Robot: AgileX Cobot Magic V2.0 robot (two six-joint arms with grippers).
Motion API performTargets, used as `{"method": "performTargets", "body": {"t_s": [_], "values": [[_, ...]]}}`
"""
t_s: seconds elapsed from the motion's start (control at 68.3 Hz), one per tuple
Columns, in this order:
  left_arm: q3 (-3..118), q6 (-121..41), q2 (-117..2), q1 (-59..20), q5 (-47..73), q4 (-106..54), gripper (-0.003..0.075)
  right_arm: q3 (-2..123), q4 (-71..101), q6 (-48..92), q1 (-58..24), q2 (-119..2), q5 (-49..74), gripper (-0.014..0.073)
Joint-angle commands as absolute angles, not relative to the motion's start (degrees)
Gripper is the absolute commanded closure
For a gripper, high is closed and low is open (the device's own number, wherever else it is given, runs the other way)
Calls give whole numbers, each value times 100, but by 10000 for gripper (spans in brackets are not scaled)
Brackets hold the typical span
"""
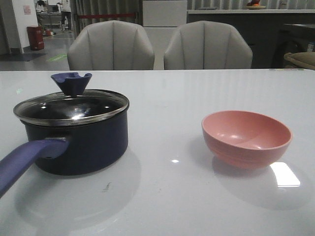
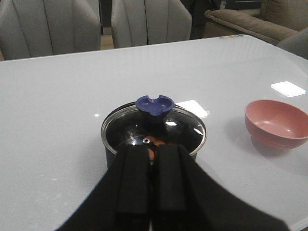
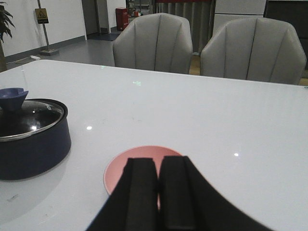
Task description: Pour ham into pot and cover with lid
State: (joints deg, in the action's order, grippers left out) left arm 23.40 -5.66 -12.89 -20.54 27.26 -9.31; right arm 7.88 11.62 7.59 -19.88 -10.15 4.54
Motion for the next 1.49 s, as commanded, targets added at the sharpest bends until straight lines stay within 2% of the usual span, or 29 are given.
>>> {"method": "performTargets", "body": {"t_s": [0.0,0.205,0.425,0.586,0.937,1.479], "values": [[2484,-526,-1350,-2101,2220,-1022,607,950,1162,828,-1989,-1070,-47,424],[2277,-526,-1341,-1962,2092,-477,607,950,1162,828,-1989,-1070,-47,424],[1366,-458,-828,-878,851,-275,607,950,1162,828,-1989,-1070,-47,424],[631,-132,-210,-436,307,-275,607,950,1162,828,-1989,-1070,-47,424],[-153,142,131,-398,-465,-155,607,950,1162,828,-1989,-1070,-35,424],[-153,142,131,-398,-414,-144,607,950,1162,828,-1989,-1070,-34,424]]}}
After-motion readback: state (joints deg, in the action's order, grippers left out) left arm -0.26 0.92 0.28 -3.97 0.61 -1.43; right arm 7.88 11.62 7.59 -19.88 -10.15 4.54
